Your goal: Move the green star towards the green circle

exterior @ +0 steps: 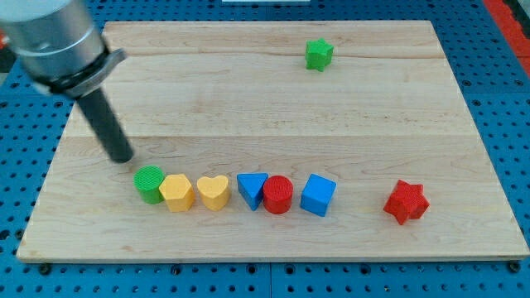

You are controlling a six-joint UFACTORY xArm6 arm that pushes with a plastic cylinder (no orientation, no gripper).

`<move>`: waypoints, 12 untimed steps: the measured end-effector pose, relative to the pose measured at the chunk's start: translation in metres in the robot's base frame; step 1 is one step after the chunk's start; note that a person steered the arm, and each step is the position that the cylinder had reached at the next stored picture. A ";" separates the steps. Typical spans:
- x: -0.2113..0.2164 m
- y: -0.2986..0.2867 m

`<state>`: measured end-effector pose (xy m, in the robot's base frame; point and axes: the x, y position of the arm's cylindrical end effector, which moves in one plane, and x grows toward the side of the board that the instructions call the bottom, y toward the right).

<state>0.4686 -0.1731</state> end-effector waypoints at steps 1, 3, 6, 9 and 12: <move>0.015 0.056; 0.046 -0.005; -0.062 0.175; -0.200 0.324; -0.193 0.046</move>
<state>0.2759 -0.1275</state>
